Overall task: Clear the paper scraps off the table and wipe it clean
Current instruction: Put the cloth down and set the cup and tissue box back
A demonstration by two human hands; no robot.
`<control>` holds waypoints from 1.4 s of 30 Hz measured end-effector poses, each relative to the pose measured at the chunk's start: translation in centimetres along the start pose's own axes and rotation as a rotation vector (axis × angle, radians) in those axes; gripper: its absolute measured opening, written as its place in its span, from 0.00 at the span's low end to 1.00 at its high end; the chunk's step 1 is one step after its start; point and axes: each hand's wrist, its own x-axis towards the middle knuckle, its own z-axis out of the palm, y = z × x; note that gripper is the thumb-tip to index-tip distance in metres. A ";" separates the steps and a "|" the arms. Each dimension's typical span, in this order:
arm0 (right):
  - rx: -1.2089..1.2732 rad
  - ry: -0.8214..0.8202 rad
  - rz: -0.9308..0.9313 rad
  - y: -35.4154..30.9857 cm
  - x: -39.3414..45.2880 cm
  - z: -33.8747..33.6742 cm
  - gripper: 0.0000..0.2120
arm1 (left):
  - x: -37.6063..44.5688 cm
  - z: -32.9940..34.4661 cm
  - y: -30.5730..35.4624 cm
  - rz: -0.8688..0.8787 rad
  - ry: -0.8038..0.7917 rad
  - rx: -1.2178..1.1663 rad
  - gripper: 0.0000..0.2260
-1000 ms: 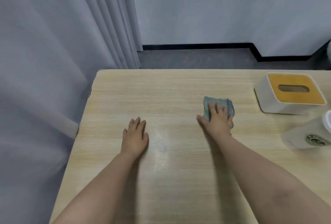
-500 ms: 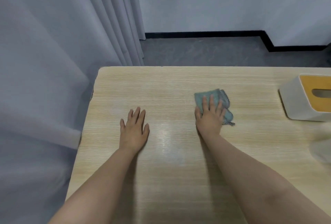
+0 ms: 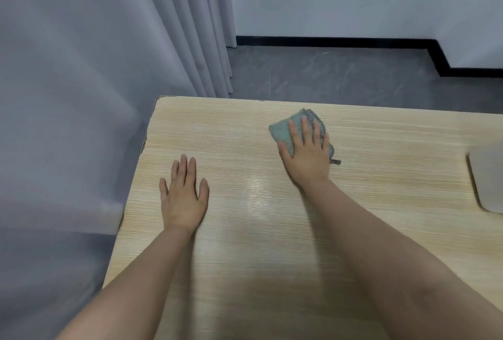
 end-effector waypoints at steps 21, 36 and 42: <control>0.033 0.019 -0.197 -8.6 4.2 1.7 0.24 | -0.3 0.4 -2.3 0.134 0.046 0.071 0.27; -0.017 -0.093 -0.427 -13.9 2.3 2.7 0.24 | 0.0 0.5 -2.4 0.138 0.058 0.070 0.28; 0.031 0.008 -0.111 -9.1 2.6 1.6 0.24 | -0.3 0.2 -2.7 0.170 0.047 0.030 0.28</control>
